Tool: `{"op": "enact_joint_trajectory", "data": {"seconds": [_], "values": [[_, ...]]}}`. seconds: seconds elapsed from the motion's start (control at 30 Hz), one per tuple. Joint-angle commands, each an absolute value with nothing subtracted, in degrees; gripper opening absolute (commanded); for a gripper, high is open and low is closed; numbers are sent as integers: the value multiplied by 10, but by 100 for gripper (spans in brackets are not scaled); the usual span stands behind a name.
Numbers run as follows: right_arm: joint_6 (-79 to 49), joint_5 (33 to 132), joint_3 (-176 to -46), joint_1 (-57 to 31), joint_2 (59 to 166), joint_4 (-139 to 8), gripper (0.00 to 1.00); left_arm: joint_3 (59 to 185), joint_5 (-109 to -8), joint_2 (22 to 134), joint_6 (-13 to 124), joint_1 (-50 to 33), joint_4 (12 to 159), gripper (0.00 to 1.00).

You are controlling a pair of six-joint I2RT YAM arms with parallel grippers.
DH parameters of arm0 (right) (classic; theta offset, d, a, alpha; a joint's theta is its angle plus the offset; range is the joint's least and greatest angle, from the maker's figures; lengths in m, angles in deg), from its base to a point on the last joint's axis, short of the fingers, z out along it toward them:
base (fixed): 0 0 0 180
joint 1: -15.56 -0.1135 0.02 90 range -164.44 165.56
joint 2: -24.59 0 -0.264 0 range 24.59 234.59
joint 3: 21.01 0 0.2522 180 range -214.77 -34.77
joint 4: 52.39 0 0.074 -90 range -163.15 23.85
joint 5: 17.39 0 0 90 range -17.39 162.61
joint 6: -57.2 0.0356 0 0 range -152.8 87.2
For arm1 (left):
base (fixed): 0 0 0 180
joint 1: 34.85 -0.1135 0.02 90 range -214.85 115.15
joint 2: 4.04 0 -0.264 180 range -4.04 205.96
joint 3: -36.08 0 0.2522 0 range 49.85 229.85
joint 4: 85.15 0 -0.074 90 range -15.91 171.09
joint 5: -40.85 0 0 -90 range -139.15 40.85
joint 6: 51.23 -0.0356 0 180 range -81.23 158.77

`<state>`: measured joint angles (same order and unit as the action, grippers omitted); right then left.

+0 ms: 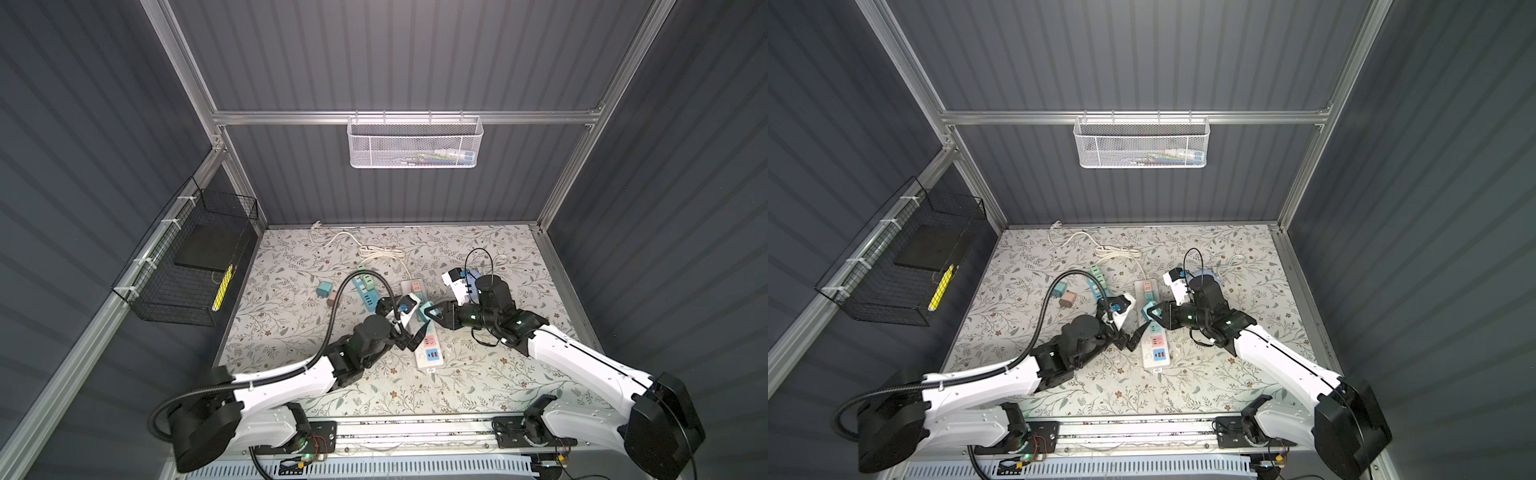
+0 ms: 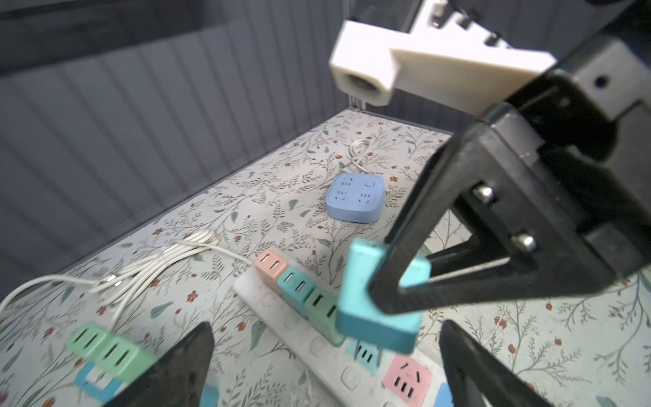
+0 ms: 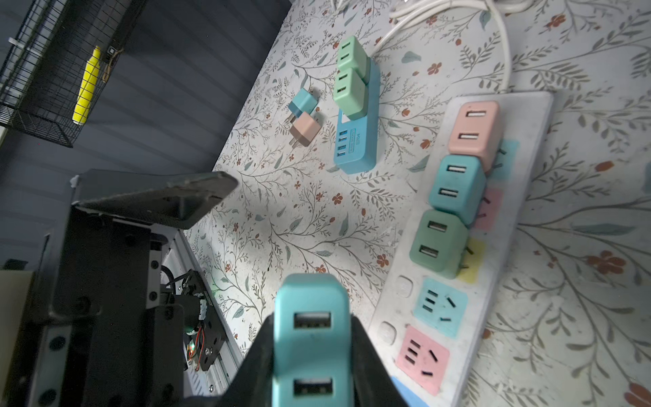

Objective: Insert the plug
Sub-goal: 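Close right gripper on the teal adapter while left gripper opens and draws back, then lower teal adapter into the socket beside the green adapter and open right gripper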

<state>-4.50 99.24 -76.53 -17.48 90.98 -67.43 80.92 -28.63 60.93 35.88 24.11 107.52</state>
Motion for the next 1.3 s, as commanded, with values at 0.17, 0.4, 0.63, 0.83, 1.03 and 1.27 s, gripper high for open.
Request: {"op": "enact_joint_trajectory", "data": {"seconds": [0.17, 0.4, 0.63, 0.83, 1.03, 1.27], "values": [[-55, 882, -764, -183, 891, -668, 21, 748, 30, 513, 559, 243, 965, 100], [-54, 759, -737, -210, 912, -668, 21, 747, 122, 549, 759, 240, 803, 100], [-46, 669, -717, -262, 952, -640, 20, 716, 135, 556, 867, 239, 763, 100], [-11, 644, -722, -277, 999, -640, 20, 710, 101, 543, 862, 238, 775, 100], [-4, 575, -724, -307, 1020, -649, 19, 706, 93, 559, 845, 238, 815, 100], [2, 551, -740, -325, 1060, -646, 19, 706, 87, 571, 818, 238, 833, 100]]}}
